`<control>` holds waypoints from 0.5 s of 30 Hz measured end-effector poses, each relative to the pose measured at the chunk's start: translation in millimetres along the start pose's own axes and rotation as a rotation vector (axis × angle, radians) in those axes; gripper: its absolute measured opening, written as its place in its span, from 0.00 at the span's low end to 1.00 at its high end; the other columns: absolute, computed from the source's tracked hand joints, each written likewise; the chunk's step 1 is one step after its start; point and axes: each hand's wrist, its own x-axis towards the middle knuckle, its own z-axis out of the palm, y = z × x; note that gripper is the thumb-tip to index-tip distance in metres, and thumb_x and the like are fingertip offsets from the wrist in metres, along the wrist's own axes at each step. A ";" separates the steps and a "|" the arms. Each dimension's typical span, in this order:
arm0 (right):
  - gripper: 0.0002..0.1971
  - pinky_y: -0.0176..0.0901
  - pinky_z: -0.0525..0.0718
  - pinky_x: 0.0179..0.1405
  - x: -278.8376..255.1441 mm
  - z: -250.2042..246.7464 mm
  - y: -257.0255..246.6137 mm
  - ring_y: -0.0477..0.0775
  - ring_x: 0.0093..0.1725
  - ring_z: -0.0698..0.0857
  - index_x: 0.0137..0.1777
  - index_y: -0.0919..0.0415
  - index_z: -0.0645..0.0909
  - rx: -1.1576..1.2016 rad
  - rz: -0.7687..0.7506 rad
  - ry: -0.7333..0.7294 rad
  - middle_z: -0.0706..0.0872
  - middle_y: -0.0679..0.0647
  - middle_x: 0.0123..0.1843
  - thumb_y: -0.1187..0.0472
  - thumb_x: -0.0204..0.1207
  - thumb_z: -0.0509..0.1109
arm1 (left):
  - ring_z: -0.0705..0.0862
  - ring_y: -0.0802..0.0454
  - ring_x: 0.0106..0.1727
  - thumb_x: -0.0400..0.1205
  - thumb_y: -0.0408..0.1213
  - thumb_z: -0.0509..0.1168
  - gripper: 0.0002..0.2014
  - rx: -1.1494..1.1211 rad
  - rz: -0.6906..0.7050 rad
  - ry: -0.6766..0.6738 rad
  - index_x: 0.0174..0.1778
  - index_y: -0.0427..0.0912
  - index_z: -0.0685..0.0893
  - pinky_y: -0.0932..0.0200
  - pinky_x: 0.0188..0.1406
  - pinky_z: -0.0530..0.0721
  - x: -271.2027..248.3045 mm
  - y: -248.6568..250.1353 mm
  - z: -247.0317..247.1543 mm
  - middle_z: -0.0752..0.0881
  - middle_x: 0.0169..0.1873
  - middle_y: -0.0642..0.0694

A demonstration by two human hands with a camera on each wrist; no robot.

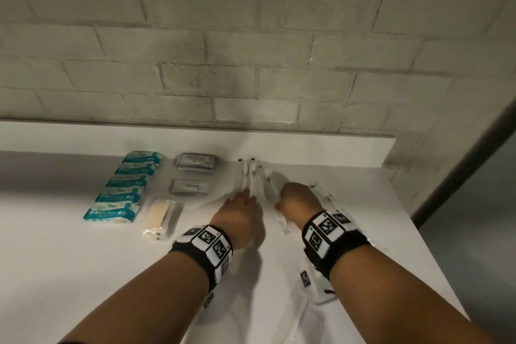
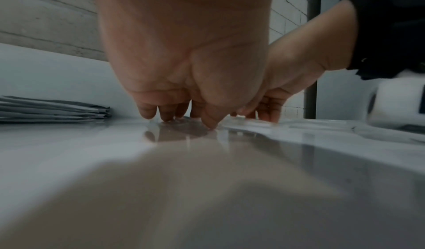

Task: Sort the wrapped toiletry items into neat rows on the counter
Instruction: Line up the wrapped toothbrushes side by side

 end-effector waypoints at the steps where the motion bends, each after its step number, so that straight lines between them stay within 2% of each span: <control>1: 0.15 0.43 0.80 0.58 3.1 1.7 -3.1 0.62 0.63 0.84 0.62 0.65 0.82 0.016 -0.017 0.006 0.86 0.62 0.62 0.63 0.77 0.66 | 0.52 0.40 0.85 0.82 0.33 0.54 0.31 0.018 0.008 -0.006 0.83 0.36 0.56 0.47 0.82 0.54 -0.6 -0.3 -0.6 0.50 0.84 0.34; 3: 0.16 0.44 0.79 0.61 5.4 5.7 -7.1 0.62 0.65 0.82 0.65 0.62 0.82 -0.020 -0.070 -0.007 0.84 0.60 0.65 0.63 0.78 0.63 | 0.52 0.39 0.85 0.82 0.35 0.53 0.31 0.037 0.010 -0.027 0.83 0.34 0.56 0.46 0.82 0.54 0.6 -2.4 1.4 0.49 0.84 0.33; 4: 0.17 0.46 0.80 0.63 5.6 8.7 -8.3 0.63 0.65 0.81 0.66 0.60 0.81 -0.067 -0.097 -0.022 0.83 0.59 0.66 0.62 0.79 0.62 | 0.52 0.40 0.85 0.82 0.38 0.49 0.31 0.045 0.011 -0.032 0.83 0.33 0.57 0.45 0.81 0.55 1.3 -2.8 1.3 0.51 0.84 0.33; 6: 0.20 0.52 0.78 0.64 4.1 15.8 -10.3 0.66 0.67 0.78 0.71 0.58 0.76 -0.187 -0.138 -0.057 0.79 0.59 0.69 0.60 0.80 0.58 | 0.57 0.39 0.83 0.75 0.46 0.35 0.38 0.018 0.032 -0.009 0.79 0.32 0.63 0.44 0.77 0.61 1.7 -1.5 0.4 0.59 0.82 0.32; 7: 0.20 0.55 0.77 0.64 3.2 17.7 -11.0 0.67 0.67 0.76 0.73 0.58 0.73 -0.254 -0.158 -0.073 0.76 0.60 0.70 0.59 0.81 0.57 | 0.64 0.36 0.80 0.70 0.47 0.33 0.42 0.014 0.041 0.011 0.76 0.31 0.69 0.42 0.74 0.66 2.7 -1.3 1.6 0.65 0.79 0.29; 8: 0.21 0.57 0.75 0.63 3.8 18.4 -11.5 0.68 0.67 0.74 0.74 0.58 0.70 -0.301 -0.174 -0.085 0.73 0.61 0.70 0.59 0.82 0.56 | 0.72 0.31 0.74 0.69 0.46 0.35 0.40 0.007 0.044 0.041 0.69 0.29 0.76 0.39 0.67 0.73 3.3 -0.5 3.3 0.72 0.73 0.26; 9: 0.22 0.58 0.74 0.64 4.3 17.3 -11.7 0.68 0.67 0.73 0.76 0.58 0.68 -0.316 -0.185 -0.099 0.71 0.61 0.72 0.58 0.82 0.56 | 0.80 0.28 0.66 0.70 0.44 0.40 0.36 -0.031 0.020 -0.006 0.61 0.27 0.82 0.36 0.60 0.79 1.1 1.1 1.2 0.78 0.67 0.24; 10: 0.24 0.59 0.74 0.65 5.8 15.5 -11.3 0.68 0.68 0.72 0.78 0.56 0.65 -0.315 -0.196 -0.115 0.69 0.61 0.73 0.57 0.82 0.56 | 0.83 0.26 0.61 0.70 0.43 0.44 0.32 -0.065 0.015 0.003 0.57 0.26 0.84 0.34 0.55 0.81 -1.3 3.3 0.0 0.81 0.63 0.23; 11: 0.27 0.60 0.73 0.68 8.8 13.8 -10.1 0.68 0.70 0.70 0.81 0.54 0.60 -0.305 -0.201 -0.139 0.67 0.60 0.76 0.56 0.82 0.57 | 0.82 0.25 0.63 0.71 0.43 0.46 0.32 -0.101 0.022 0.033 0.60 0.26 0.83 0.32 0.58 0.80 -2.5 6.0 -2.2 0.79 0.66 0.23; 12: 0.30 0.60 0.71 0.71 11.5 11.6 -8.6 0.69 0.73 0.69 0.83 0.52 0.56 -0.283 -0.200 -0.170 0.64 0.59 0.79 0.55 0.82 0.58 | 0.75 0.27 0.71 0.72 0.45 0.45 0.35 -0.093 0.012 0.081 0.68 0.28 0.78 0.32 0.67 0.74 -2.9 8.1 -3.2 0.73 0.73 0.26; 13: 0.32 0.61 0.69 0.74 12.4 7.9 -8.2 0.68 0.75 0.66 0.85 0.49 0.52 -0.241 -0.194 -0.199 0.62 0.58 0.81 0.55 0.82 0.58 | 0.66 0.31 0.79 0.74 0.48 0.44 0.37 -0.061 -0.022 0.062 0.77 0.31 0.69 0.35 0.75 0.65 -3.8 8.2 -2.5 0.64 0.80 0.30; 15: 0.31 0.57 0.64 0.78 13.4 -2.0 -1.7 0.66 0.80 0.63 0.85 0.47 0.51 -0.097 -0.168 -0.198 0.60 0.57 0.84 0.57 0.83 0.57 | 0.51 0.39 0.85 0.78 0.51 0.43 0.37 -0.044 -0.064 -0.011 0.84 0.38 0.55 0.40 0.81 0.51 -5.0 7.2 -4.3 0.51 0.85 0.39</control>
